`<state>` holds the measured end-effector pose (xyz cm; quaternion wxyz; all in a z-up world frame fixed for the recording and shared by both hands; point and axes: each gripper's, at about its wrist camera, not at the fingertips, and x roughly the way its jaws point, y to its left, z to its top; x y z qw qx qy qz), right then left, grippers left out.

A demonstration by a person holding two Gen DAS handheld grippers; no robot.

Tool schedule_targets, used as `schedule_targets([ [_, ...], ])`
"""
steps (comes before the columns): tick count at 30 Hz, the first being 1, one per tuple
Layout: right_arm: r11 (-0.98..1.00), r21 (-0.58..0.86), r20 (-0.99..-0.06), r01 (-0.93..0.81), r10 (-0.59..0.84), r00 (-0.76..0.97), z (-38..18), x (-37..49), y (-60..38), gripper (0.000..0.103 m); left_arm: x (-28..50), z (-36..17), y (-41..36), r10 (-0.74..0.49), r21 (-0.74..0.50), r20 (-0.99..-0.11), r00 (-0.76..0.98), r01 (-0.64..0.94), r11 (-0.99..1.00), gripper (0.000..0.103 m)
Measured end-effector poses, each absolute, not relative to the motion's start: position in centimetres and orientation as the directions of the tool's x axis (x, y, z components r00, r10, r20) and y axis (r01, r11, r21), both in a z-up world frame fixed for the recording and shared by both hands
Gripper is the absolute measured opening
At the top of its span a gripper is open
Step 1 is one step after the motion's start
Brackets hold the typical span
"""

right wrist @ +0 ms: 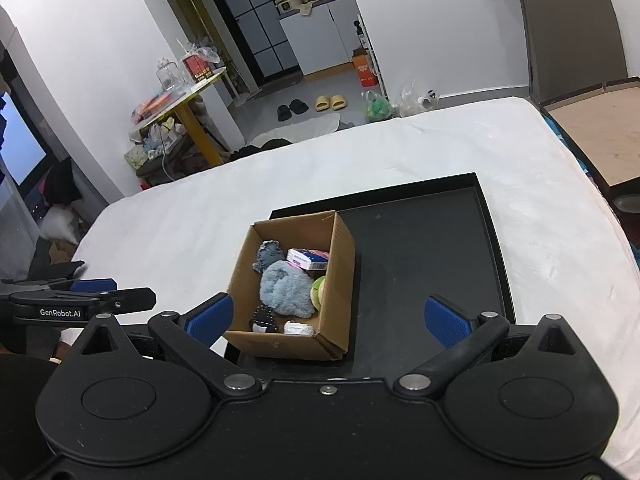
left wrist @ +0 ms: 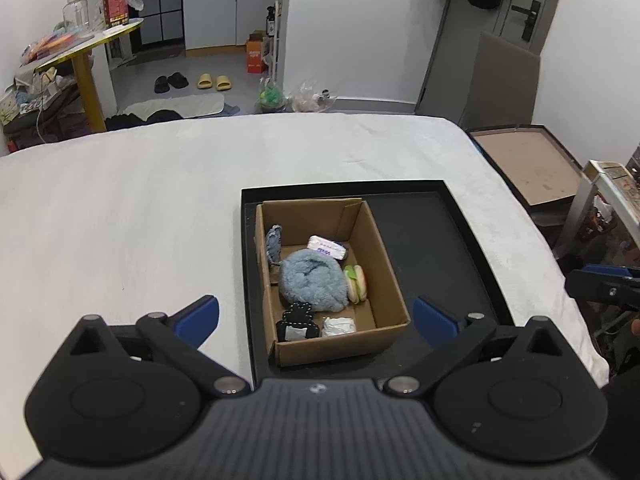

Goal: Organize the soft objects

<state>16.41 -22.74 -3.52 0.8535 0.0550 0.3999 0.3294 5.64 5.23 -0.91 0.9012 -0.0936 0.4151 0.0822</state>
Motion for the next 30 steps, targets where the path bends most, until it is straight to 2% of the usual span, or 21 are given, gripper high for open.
schedule_targets([
  [15,0.773,0.361,-0.599,-0.522,0.621,0.506,-0.5,12.3,-23.5,0.103,2.3,2.1,3.6,0.038,-0.115,-0.723,0.69,-0.174,0.978,0.102],
  [30,0.799,0.362,-0.61,-0.48,0.592,0.527,-0.2,9.1,-23.6,0.103,-0.6,2.7,3.9,0.013,-0.164,-0.704,0.71,-0.18,0.97,0.102],
])
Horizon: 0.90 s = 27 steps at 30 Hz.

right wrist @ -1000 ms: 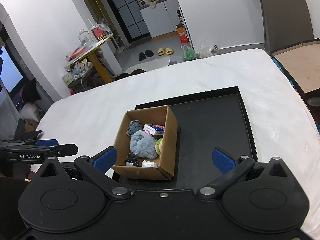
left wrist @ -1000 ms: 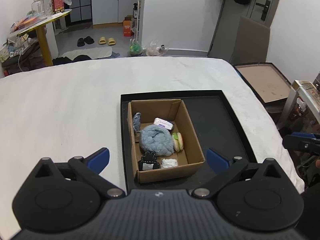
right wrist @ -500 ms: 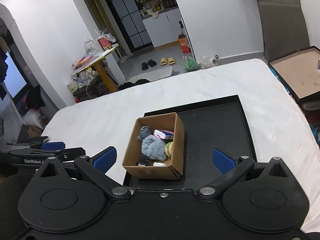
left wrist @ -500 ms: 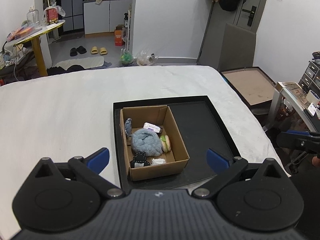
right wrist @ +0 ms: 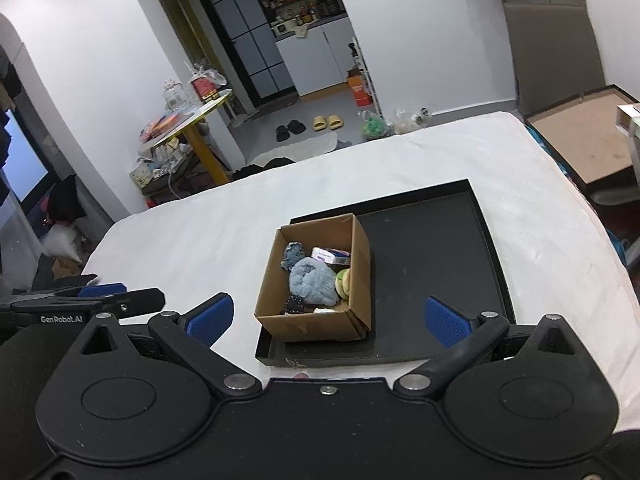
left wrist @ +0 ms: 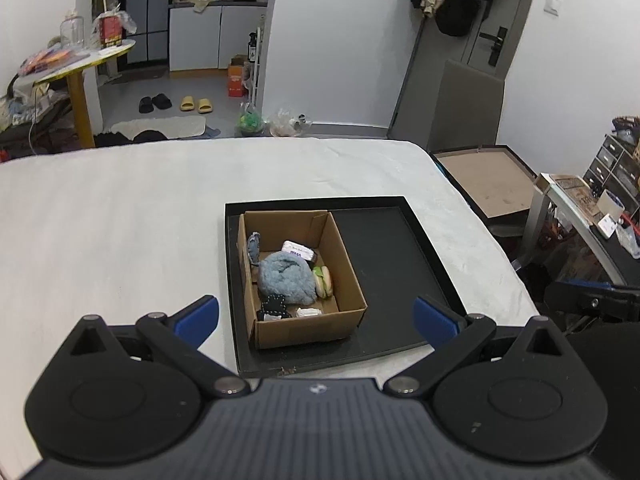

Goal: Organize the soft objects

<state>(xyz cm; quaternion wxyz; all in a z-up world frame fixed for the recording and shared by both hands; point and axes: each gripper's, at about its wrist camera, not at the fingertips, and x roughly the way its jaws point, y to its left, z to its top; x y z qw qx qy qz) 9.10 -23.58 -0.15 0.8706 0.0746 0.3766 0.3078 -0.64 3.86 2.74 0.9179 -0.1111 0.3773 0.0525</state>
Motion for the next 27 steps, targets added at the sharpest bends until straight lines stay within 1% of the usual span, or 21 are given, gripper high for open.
schedule_targets([
  [12,0.825,0.355,-0.637,-0.439,0.557,0.532,-0.5,8.4,-24.2,0.103,-0.7,2.3,3.7,-0.002,-0.191,-0.71,0.704,-0.191,0.963,0.102],
  [22,0.84,0.332,-0.654,-0.43,0.533,0.536,-0.4,8.2,-24.2,0.103,-0.6,2.4,3.0,0.008,-0.177,-0.709,0.705,-0.189,0.966,0.102],
  [27,0.834,0.342,-0.65,-0.432,0.542,0.532,-0.4,8.1,-24.2,0.103,-0.7,2.7,2.6,0.039,-0.143,-0.704,0.709,-0.196,0.97,0.102],
])
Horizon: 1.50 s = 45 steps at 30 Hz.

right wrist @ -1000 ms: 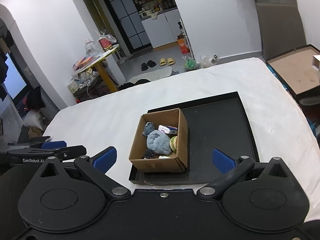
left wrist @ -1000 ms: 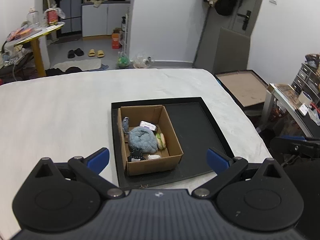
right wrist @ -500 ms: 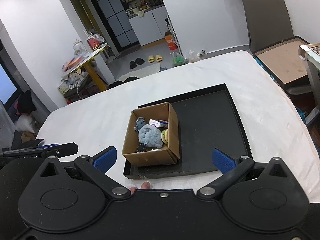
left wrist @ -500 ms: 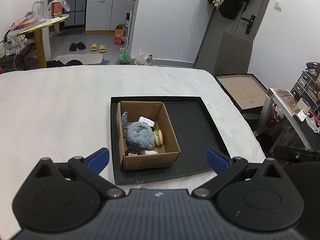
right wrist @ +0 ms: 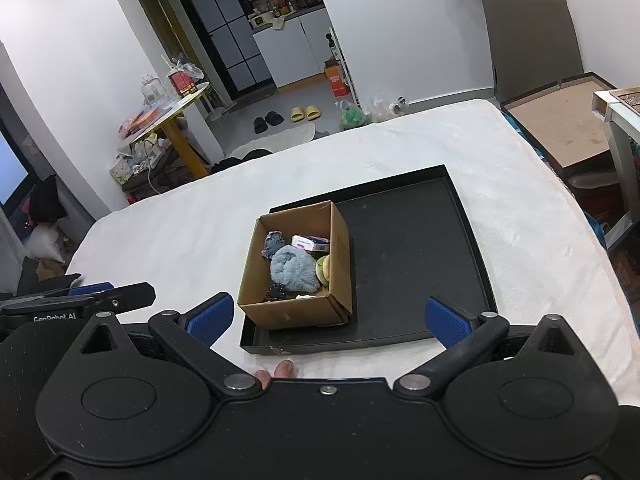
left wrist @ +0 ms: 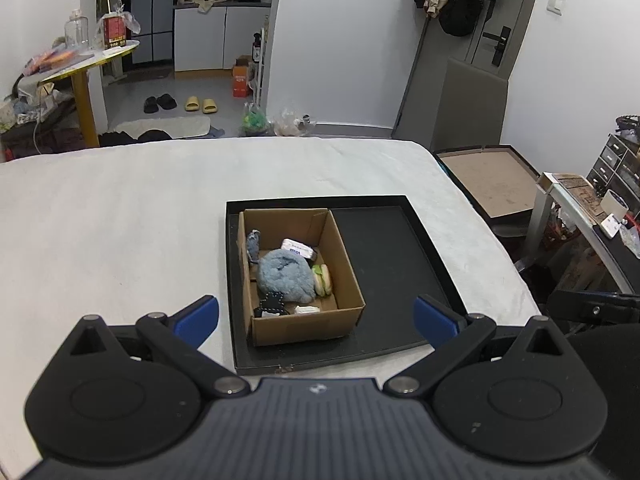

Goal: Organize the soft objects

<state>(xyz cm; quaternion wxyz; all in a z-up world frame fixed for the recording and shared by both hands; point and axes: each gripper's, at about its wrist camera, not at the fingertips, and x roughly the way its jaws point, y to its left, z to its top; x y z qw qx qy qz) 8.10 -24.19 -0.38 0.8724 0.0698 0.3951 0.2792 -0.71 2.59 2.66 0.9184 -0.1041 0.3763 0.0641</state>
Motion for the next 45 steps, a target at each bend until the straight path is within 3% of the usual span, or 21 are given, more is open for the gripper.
schedule_targets([
  [45,0.834,0.323,-0.655,-0.446,0.538,0.531,-0.03,8.29,-23.43,0.103,-0.85,2.72,2.8,0.036,-0.149,-0.705,0.708,-0.198,0.969,0.102],
])
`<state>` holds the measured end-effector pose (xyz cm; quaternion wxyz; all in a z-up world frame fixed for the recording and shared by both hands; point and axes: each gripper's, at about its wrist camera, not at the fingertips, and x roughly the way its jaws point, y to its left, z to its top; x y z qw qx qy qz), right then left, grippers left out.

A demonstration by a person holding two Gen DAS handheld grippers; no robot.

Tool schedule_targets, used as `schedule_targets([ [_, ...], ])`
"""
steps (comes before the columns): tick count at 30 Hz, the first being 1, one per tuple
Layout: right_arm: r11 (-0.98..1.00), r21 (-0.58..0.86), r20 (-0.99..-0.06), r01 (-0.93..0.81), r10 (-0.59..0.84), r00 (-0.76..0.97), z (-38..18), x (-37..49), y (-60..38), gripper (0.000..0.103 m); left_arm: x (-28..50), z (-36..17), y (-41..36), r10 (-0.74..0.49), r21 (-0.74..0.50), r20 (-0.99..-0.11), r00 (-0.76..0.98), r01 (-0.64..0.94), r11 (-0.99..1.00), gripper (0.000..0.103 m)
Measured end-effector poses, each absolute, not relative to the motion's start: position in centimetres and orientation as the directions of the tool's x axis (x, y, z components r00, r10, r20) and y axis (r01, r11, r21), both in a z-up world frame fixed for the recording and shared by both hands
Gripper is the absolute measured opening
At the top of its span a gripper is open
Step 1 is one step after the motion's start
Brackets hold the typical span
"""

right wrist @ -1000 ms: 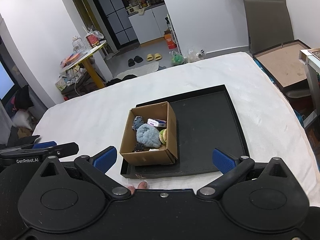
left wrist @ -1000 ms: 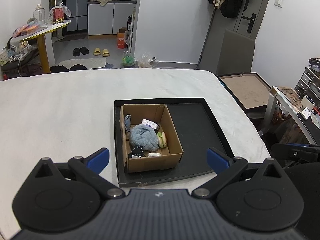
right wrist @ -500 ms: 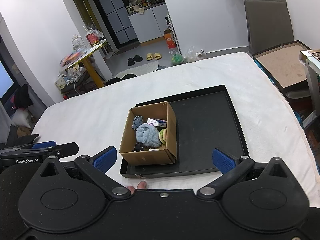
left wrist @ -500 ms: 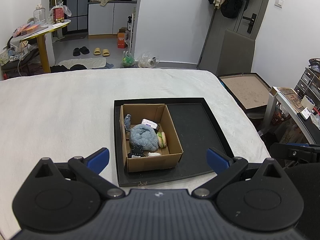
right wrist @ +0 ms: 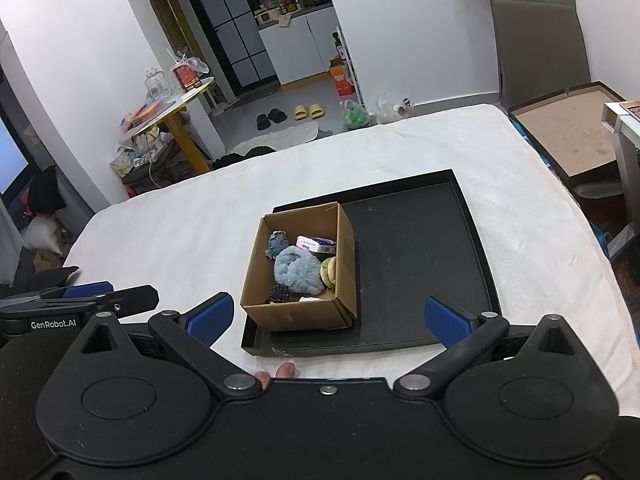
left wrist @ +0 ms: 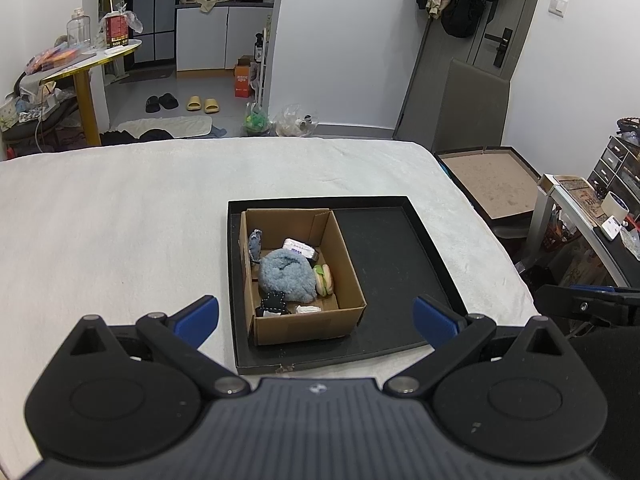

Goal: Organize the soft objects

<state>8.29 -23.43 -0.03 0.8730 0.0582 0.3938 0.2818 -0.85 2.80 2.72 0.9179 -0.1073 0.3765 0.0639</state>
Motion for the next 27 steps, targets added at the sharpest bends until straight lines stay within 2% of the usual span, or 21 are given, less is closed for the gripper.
schedule_targets([
  [27,0.843,0.287,-0.669,-0.454,0.516,0.536,-0.03,8.85,-22.99,0.103,-0.96,2.82,2.56,0.033,-0.152,-0.698,0.715,-0.193,0.969,0.102],
])
